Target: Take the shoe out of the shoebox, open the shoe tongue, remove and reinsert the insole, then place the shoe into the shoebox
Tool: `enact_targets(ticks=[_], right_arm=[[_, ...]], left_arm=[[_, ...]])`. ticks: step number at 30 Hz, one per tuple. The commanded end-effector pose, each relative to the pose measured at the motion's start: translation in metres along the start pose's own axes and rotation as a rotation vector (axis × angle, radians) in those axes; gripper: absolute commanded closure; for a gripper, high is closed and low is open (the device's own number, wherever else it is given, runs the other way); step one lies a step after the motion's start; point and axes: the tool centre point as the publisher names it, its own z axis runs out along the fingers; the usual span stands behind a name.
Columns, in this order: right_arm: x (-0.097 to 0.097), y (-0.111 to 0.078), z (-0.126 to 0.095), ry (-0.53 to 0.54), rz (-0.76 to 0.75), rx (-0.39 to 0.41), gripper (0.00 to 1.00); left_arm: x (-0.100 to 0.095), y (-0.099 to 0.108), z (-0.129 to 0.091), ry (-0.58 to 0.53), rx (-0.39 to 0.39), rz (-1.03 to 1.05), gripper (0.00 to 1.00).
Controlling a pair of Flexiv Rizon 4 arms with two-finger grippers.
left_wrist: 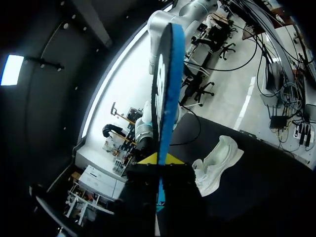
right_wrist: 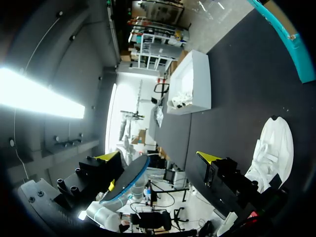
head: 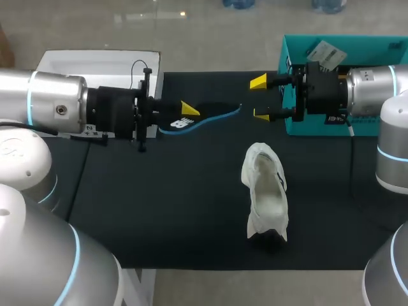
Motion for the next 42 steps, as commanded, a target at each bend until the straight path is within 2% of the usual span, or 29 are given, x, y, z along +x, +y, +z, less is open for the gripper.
enact_targets(ticks=[1, 5, 9, 19, 26, 32, 34, 36, 42], right_arm=[[0.000, -0.001, 0.001, -0.003, 0.001, -0.001, 0.00], [0.000, -0.001, 0.001, -0.003, 0.001, -0.001, 0.00], [0.000, -0.001, 0.001, -0.003, 0.001, -0.001, 0.00], [0.000, -0.001, 0.001, -0.003, 0.001, -0.001, 0.00], [0.000, -0.001, 0.001, -0.003, 0.001, -0.001, 0.00], [0.000, -0.001, 0.001, -0.003, 0.001, -0.001, 0.00], [0.000, -0.001, 0.001, -0.003, 0.001, -0.001, 0.00], [0.000, -0.001, 0.001, -0.003, 0.001, -0.001, 0.00], [0.000, -0.001, 0.001, -0.003, 0.001, -0.001, 0.00]], left_arm=[[0.002, 0.014, 0.016, -0.009, 0.013, 0.018, 1.00], [0.002, 0.020, 0.023, -0.025, 0.008, 0.045, 1.00], [0.002, 0.022, 0.036, -0.009, -0.030, 0.075, 1.00], [-0.007, 0.036, 0.100, 0.011, -0.084, 0.065, 1.00], [-0.016, 0.050, 0.129, 0.011, -0.140, 0.083, 1.00], [-0.012, 0.069, 0.137, 0.018, -0.159, 0.083, 1.00], [-0.005, 0.061, 0.131, 0.014, -0.169, 0.079, 1.00], [-0.004, 0.078, 0.129, 0.008, -0.176, 0.072, 1.00], [0.003, 0.089, 0.117, -0.004, -0.198, 0.071, 1.00]])
